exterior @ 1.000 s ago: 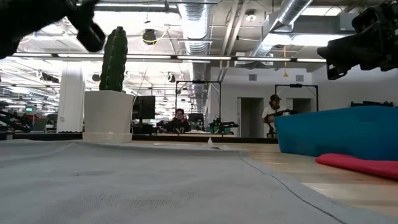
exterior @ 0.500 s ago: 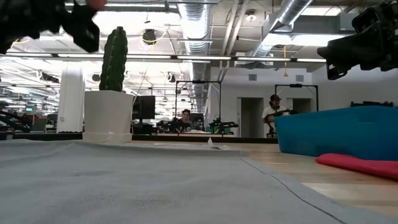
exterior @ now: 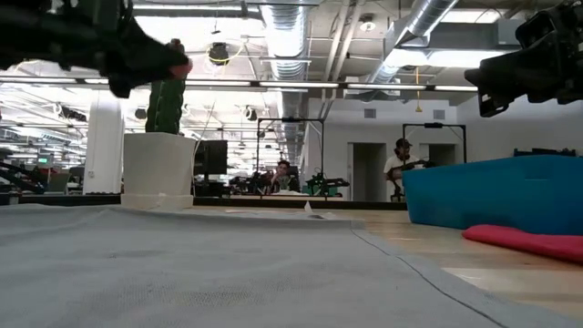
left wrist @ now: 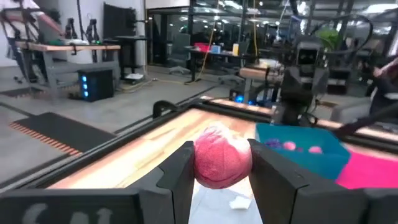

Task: Pick and placing Produce into tupperware
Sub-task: Put the pink peach into the blue bin

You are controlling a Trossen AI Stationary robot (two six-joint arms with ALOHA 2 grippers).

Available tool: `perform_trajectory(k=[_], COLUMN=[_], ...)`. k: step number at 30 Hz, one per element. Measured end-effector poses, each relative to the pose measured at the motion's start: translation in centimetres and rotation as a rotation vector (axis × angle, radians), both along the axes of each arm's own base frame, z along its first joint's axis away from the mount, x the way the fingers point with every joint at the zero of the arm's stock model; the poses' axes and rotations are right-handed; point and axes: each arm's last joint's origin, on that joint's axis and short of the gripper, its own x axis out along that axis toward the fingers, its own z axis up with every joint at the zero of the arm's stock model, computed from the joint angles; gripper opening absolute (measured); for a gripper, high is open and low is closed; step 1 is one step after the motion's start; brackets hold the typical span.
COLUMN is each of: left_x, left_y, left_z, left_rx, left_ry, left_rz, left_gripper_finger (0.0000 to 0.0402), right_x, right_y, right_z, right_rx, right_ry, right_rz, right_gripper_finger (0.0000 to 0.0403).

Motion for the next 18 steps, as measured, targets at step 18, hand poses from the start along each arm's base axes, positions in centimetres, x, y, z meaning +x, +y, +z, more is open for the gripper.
perform_trajectory(k=[18], left_x=[9.7], left_y=[1.5], left_z=[-0.8], left_rx=[-0.308], left_ry=[0.13], left_rz=[-0.174], left_gripper_finger=[0.0124], right_x=[0.0], right_y=[0.0], right_z=[0.0], right_rx=[0.0], right_ry=[0.0], right_rz=[0.0], right_gripper_finger=[0.0137])
